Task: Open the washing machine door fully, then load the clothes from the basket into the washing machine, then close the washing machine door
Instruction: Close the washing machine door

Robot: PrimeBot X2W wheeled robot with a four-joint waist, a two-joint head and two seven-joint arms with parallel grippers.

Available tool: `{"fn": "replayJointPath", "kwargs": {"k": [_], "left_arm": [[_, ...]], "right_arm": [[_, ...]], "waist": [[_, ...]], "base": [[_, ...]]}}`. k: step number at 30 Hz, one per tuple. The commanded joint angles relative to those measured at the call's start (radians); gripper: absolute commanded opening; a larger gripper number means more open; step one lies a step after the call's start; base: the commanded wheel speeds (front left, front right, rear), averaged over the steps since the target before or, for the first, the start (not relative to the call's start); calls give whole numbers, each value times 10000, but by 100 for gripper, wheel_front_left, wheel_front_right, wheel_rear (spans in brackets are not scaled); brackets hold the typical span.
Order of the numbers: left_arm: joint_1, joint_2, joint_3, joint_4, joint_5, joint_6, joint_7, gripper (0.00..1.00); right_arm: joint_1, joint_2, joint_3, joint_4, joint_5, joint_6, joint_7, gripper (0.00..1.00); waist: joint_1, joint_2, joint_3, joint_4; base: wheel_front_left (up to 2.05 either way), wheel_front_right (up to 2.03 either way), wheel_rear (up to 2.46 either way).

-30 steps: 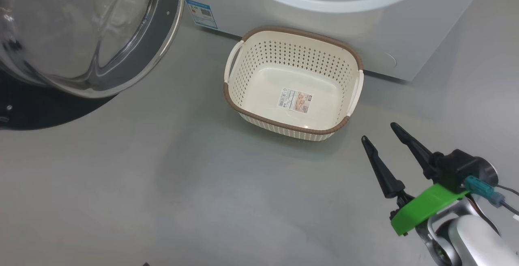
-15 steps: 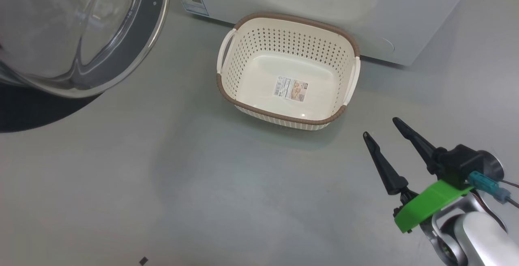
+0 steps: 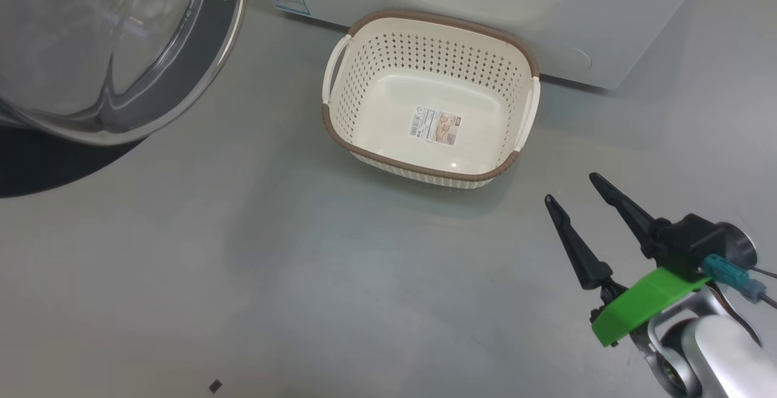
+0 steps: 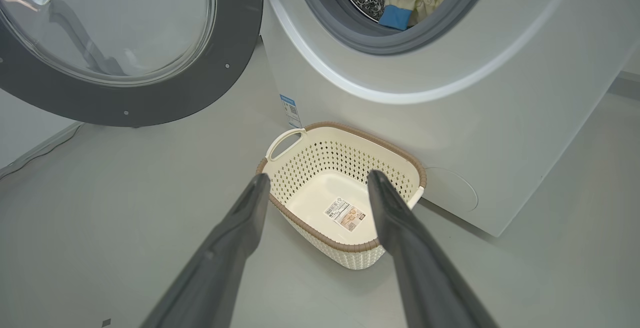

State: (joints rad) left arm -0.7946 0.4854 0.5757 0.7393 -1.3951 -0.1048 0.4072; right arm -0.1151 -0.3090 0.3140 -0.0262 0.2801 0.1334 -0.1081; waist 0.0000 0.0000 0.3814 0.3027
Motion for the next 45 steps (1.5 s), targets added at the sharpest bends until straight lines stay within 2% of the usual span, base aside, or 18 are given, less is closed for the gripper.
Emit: {"fn": "replayJointPath", "kwargs": {"k": [1,7,22,34,45], "left_arm": [[-49,642,109,-436,-72,12,199,0],[22,500,-1,-715,-358,145,927,0],[628,198,-23,-1809,-1125,798,2592,0],[1207,-278,67,-3234,-2067,1651,4026,0],[1677,-808,-309,-4449,-2172,2285,4546,0]], "right_arm": [[-224,-102,117,-291,-56,-27,-19,100],[-257,-67,162,-223,-26,-27,-36,100],[-276,54,217,-79,23,-27,-112,100],[-337,246,272,297,138,-27,-385,100],[-384,567,527,803,288,-27,-711,100]], "waist": [[0,0,-16,16],[0,0,-119,31],[0,0,-248,110],[0,0,-518,32],[0,0,-1172,-89]], "base": [[0,0,0],[0,0,0],[0,0,0],[0,0,0],[0,0,0]]}}
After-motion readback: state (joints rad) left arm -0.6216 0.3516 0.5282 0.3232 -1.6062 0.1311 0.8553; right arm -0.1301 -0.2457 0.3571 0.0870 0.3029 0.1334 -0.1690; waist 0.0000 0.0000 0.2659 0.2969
